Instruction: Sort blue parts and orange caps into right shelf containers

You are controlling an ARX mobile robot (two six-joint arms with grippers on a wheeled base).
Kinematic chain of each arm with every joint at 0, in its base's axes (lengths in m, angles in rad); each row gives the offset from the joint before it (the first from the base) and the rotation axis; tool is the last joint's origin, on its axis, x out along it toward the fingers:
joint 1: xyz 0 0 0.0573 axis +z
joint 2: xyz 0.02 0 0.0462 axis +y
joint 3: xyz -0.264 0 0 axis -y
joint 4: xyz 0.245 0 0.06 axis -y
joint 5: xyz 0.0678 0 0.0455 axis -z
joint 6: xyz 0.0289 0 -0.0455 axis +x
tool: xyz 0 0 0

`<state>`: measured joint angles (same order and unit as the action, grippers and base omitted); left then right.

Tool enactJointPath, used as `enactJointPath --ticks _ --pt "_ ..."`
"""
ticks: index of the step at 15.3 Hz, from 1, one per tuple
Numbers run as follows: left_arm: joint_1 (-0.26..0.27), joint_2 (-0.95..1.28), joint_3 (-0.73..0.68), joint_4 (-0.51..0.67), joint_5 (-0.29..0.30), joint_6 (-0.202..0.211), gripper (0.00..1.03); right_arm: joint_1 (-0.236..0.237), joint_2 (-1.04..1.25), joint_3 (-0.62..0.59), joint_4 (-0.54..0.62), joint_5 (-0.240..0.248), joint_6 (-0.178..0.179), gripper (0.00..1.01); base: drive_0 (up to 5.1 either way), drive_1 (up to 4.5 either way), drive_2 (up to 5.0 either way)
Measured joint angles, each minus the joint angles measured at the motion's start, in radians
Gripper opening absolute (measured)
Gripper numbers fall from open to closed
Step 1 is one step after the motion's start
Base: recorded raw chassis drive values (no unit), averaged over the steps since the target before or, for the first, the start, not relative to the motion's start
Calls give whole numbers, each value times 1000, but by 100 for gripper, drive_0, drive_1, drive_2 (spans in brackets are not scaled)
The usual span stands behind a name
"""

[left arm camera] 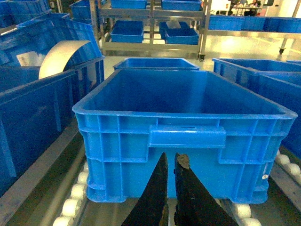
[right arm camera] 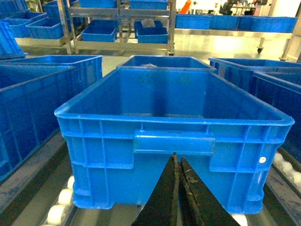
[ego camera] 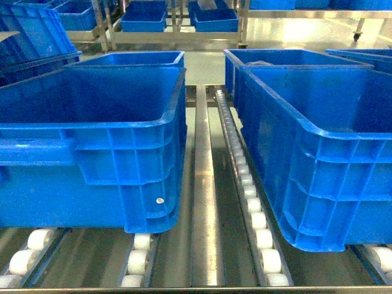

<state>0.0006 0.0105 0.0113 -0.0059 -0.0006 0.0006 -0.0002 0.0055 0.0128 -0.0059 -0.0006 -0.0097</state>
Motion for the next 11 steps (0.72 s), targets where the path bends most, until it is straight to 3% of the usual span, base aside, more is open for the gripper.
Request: enactJointPath --ticks 1,2,8,11 --pt "0 0 0 0 0 0 2 0 0 0 3 0 0 2 0 0 0" --pt "0 0 0 1 0 0 13 0 0 0 2 0 0 13 0 0 0" --pt "0 0 0 1 0 0 96 0 0 0 2 0 1 98 0 0 0" --pt "0 0 0 1 0 0 98 0 0 0 2 0 2 98 0 0 0"
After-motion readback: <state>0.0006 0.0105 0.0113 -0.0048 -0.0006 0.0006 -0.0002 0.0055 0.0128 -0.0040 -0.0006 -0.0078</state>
